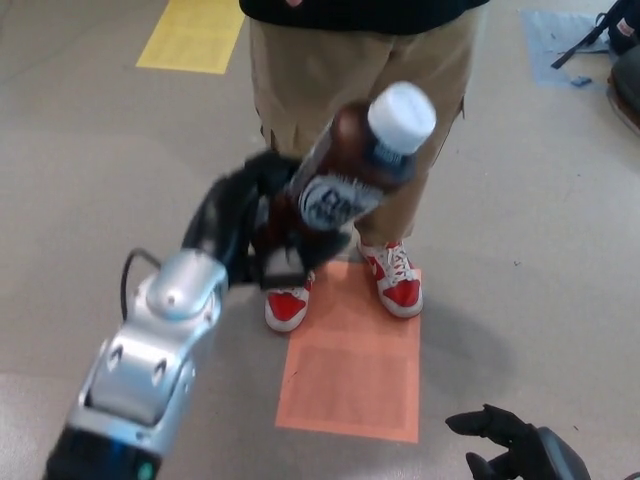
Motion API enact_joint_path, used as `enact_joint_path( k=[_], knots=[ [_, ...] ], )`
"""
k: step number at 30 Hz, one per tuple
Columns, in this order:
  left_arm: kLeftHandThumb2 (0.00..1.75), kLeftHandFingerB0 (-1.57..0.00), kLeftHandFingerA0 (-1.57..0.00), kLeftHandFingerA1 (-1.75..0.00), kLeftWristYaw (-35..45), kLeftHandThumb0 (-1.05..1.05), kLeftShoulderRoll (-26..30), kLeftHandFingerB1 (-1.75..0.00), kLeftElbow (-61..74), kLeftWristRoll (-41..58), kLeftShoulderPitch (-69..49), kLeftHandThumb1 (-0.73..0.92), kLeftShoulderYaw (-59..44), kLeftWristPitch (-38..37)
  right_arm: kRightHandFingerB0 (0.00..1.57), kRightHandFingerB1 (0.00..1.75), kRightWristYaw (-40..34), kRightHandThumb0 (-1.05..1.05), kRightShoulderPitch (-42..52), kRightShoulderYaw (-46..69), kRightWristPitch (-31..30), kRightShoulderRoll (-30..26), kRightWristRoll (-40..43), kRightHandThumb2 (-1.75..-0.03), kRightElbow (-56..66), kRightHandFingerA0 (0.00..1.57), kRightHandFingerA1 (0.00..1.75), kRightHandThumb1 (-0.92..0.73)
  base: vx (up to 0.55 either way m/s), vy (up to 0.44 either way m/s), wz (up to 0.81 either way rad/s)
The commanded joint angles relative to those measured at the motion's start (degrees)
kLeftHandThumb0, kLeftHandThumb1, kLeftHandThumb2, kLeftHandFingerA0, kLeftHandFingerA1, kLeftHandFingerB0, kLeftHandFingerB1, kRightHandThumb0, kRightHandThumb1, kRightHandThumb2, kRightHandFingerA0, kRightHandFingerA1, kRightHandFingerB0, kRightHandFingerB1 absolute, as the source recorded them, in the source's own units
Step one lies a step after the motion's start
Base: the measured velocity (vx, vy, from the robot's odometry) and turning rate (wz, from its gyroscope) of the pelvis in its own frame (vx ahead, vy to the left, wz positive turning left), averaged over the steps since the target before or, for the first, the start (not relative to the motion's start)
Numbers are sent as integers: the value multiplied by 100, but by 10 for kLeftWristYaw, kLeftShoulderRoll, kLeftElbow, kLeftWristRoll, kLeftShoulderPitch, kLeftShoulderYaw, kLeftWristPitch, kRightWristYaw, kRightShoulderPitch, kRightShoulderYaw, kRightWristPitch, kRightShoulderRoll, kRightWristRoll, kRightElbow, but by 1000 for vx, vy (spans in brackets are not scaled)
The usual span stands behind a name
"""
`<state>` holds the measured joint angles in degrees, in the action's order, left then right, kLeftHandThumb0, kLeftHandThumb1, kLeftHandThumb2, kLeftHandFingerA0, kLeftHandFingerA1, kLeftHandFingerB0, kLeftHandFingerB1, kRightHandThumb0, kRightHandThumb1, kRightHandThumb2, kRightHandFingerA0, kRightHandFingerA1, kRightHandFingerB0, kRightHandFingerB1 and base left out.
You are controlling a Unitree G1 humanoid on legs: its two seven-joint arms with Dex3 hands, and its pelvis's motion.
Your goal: The robot recieved a bottle of protein shake from a person using its left hand and then shake the protein up and down 2 two times and hand it back to the person
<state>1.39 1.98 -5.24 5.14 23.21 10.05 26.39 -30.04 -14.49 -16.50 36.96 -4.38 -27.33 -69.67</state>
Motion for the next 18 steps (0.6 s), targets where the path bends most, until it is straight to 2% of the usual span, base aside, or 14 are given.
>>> enact_joint_path(
  k=[1, 7, 12, 16, 17, 18],
  knots=[
    [73, -66, -87, -157, 24, -19, -15, -115, -8, 17, -37, 84, -18, -13, 66, 54, 8, -22, -11, 8, 8, -4, 12, -72, -3, 98, 62, -77, 0, 0, 0],
    [72, -68, -97, -149, 41, -18, -50, -108, -32, 50, -84, 80, -53, -8, 65, 53, 21, -22, -22, 12, 2, -1, 17, -72, -2, 95, 61, -78, 0, 0, 0],
    [71, -69, -88, -163, 69, -18, -93, -111, -62, 95, -125, 79, -90, -13, 66, 52, 15, -23, -24, 11, 0, 0, 12, -70, -2, 95, 61, -82, 0, 0, 0],
    [73, -72, -87, -161, 79, -19, -113, -112, -76, 103, -146, 78, -97, 5, 65, 52, 16, -23, -27, 11, -2, -1, 12, -70, -1, 94, 61, -81, 0, 0, 0],
    [73, -68, -81, -165, 73, -17, -120, -113, -67, 105, -149, 80, -97, 20, 66, 52, 12, -22, -25, 11, 1, -2, 12, -70, 1, 95, 61, -81, 0, 0, 0],
    [73, -68, -81, -165, 71, -17, -122, -113, -63, 106, -149, 80, -97, 26, 66, 52, 10, -22, -24, 11, 2, -2, 12, -70, 1, 95, 61, -81, 0, 0, 0]
  ],
)
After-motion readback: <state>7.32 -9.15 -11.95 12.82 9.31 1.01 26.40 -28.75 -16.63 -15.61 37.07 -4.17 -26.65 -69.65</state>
